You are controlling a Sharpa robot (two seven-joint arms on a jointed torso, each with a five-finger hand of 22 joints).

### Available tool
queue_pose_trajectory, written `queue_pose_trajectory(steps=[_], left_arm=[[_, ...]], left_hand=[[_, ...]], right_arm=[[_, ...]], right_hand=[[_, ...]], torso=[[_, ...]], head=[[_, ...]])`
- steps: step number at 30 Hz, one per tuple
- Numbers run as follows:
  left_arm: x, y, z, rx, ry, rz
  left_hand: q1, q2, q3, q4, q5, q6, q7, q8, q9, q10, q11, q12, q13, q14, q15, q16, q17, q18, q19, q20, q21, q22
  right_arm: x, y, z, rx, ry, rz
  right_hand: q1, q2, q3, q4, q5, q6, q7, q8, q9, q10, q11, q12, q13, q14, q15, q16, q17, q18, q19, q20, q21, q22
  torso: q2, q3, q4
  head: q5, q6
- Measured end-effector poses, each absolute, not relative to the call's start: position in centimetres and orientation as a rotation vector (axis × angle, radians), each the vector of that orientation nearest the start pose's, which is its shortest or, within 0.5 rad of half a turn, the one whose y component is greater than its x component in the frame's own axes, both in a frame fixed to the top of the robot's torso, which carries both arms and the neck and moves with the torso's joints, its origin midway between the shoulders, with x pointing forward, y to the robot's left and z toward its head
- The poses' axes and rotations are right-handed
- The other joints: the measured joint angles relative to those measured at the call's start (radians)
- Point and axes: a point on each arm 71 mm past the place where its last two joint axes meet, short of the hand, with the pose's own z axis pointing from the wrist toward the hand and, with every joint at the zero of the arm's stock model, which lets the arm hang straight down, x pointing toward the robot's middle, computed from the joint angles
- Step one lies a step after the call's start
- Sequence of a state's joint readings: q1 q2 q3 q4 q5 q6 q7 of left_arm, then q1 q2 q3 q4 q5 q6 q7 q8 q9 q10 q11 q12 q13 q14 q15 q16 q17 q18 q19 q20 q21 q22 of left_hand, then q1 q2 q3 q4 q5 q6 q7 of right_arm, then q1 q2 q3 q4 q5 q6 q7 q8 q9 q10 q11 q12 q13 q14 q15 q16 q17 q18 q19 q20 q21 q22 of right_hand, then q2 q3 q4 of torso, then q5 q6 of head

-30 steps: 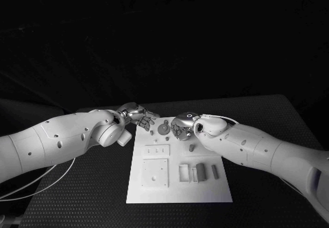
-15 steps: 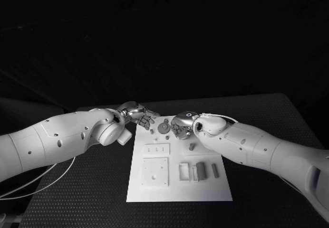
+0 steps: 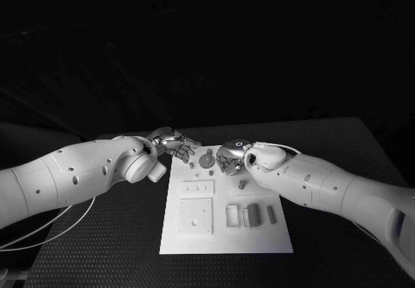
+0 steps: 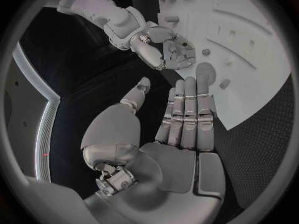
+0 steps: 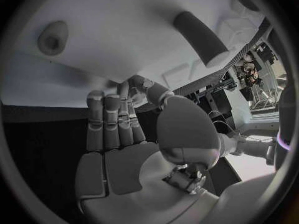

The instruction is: Assemble the parts on the task board

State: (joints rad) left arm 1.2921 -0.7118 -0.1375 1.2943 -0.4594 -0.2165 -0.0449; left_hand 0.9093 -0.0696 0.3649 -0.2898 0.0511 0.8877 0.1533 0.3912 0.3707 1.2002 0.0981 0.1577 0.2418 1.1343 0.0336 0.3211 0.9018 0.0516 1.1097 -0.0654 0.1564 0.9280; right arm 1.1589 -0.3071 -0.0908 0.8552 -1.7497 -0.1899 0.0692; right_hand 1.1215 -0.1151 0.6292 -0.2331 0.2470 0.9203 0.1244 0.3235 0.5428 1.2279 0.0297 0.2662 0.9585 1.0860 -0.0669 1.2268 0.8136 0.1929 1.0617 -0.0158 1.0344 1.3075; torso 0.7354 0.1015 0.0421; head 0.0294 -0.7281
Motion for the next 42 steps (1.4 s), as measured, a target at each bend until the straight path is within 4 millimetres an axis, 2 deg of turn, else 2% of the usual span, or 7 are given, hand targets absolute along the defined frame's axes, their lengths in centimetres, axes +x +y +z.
queue_pose_trajectory(steps=[7, 14, 16, 23, 27, 32, 42], left_arm=[[53.1, 20.9, -20.2, -0.769, 1.887, -1.025], [53.1, 20.9, -20.0, -0.758, 1.872, -1.04], [53.1, 20.9, -20.0, -0.75, 1.864, -1.051], [53.1, 20.9, -19.7, -0.721, 1.847, -1.094], [53.1, 20.9, -19.6, -0.702, 1.837, -1.122], [53.1, 21.5, -19.5, -0.692, 1.823, -1.137], [53.1, 21.5, -19.3, -0.675, 1.809, -1.161]], left_hand=[[0.0, 0.0, 0.003, 0.003, 0.0, 0.0, 0.0, 0.0, 0.0, 0.0, 0.0, 0.0, 0.001, 0.0, 0.0, 0.0, 0.0, -0.001, 0.0, 0.0, 0.0, 0.001], [0.007, 0.007, 0.018, 0.001, 0.0, -0.016, 0.014, -0.016, -0.006, -0.004, 0.004, -0.003, 0.004, 0.0, 0.0, -0.004, 0.003, -0.006, 0.0, 0.0, -0.004, 0.003], [0.018, 0.006, 0.032, 0.002, 0.0, -0.025, 0.011, -0.017, -0.008, -0.006, 0.005, -0.004, 0.005, 0.0, 0.0, -0.008, 0.004, -0.006, 0.0, 0.0, -0.004, 0.004], [0.019, 0.007, 0.043, 0.002, 0.0, -0.025, 0.011, -0.017, -0.008, -0.013, 0.005, -0.008, 0.007, 0.0, 0.0, -0.012, 0.006, -0.007, 0.0, 0.0, -0.008, 0.005], [0.023, 0.004, 0.057, 0.001, 0.0, -0.034, 0.012, -0.025, -0.009, -0.023, 0.012, -0.015, 0.008, 0.0, 0.0, -0.017, 0.008, -0.014, 0.0, 0.0, -0.008, 0.007], [0.024, 0.003, 0.058, 0.0, 0.0, -0.036, 0.011, -0.026, -0.01, -0.025, 0.011, -0.015, 0.008, 0.0, 0.0, -0.017, 0.009, -0.014, -0.003, 0.003, -0.008, 0.008], [0.045, -0.004, 0.07, -0.003, 0.0, -0.036, 0.011, -0.026, -0.009, -0.031, 0.016, -0.019, 0.011, 0.0, 0.0, -0.021, 0.014, -0.01, -0.003, 0.003, -0.012, 0.012]], right_arm=[[55.5, -9.6, -25.9, -0.594, 1.721, 0.483], [55.6, -9.9, -25.8, -0.555, 1.728, 0.501], [55.6, -10.1, -25.8, -0.534, 1.733, 0.511], [55.9, -11.4, -25.5, -0.418, 1.756, 0.554], [56.3, -12.4, -24.6, -0.349, 1.758, 0.576], [56.7, -13.3, -23.3, -0.246, 1.764, 0.626], [56.9, -15.1, -22.6, -0.012, 1.828, 0.746]], right_hand=[[-0.014, 0.024, 0.002, 0.006, 0.0, 0.016, -0.016, 0.009, 0.003, 0.018, -0.01, 0.01, 0.009, 0.011, -0.011, 0.004, 0.0, 0.001, 0.005, -0.003, 0.006, 0.0], [-0.022, 0.033, 0.0, 0.011, -0.003, 0.026, -0.026, 0.012, 0.002, 0.036, -0.018, 0.011, 0.016, 0.02, -0.02, 0.011, 0.001, 0.008, 0.011, -0.007, 0.017, 0.0], [-0.024, 0.034, 0.0, 0.011, -0.003, 0.029, -0.029, 0.012, 0.002, 0.039, -0.017, 0.011, 0.016, 0.021, -0.021, 0.011, 0.002, 0.009, 0.014, -0.011, 0.017, 0.0], [-0.026, 0.045, 0.0, 0.011, -0.007, 0.033, -0.033, 0.012, 0.002, 0.057, -0.024, 0.023, 0.02, 0.031, -0.029, 0.014, 0.002, 0.01, 0.023, -0.016, 0.024, 0.0], [-0.031, 0.053, 0.0, 0.011, -0.007, 0.033, -0.033, 0.012, 0.002, 0.066, -0.03, 0.022, 0.018, 0.038, -0.033, 0.014, 0.002, 0.009, 0.028, -0.021, 0.03, 0.001], [-0.032, 0.058, -0.002, 0.009, -0.008, 0.033, -0.033, 0.012, 0.002, 0.071, -0.028, 0.022, 0.018, 0.038, -0.033, 0.014, 0.002, 0.01, 0.029, -0.021, 0.03, 0.001], [-0.033, 0.059, -0.002, 0.009, -0.006, 0.033, -0.033, 0.012, 0.002, 0.071, -0.028, 0.015, 0.012, 0.041, -0.032, 0.014, 0.002, 0.009, 0.03, -0.02, 0.03, 0.001]], torso=[[0.0, 0.0001, -0.0004], [0.0, 0.0008, -0.0003], [0.0, 0.0008, -0.0003], [0.0, 0.0013, -0.0019], [0.0, 0.0014, -0.0025], [0.001, 0.0013, -0.0033], [0.001, 0.002, -0.002]], head=[[0.002, 0.001], [0.003, 0.003], [0.004, 0.005], [0.005, 0.008], [0.005, 0.012], [0.006, 0.017], [0.001, 0.027]])
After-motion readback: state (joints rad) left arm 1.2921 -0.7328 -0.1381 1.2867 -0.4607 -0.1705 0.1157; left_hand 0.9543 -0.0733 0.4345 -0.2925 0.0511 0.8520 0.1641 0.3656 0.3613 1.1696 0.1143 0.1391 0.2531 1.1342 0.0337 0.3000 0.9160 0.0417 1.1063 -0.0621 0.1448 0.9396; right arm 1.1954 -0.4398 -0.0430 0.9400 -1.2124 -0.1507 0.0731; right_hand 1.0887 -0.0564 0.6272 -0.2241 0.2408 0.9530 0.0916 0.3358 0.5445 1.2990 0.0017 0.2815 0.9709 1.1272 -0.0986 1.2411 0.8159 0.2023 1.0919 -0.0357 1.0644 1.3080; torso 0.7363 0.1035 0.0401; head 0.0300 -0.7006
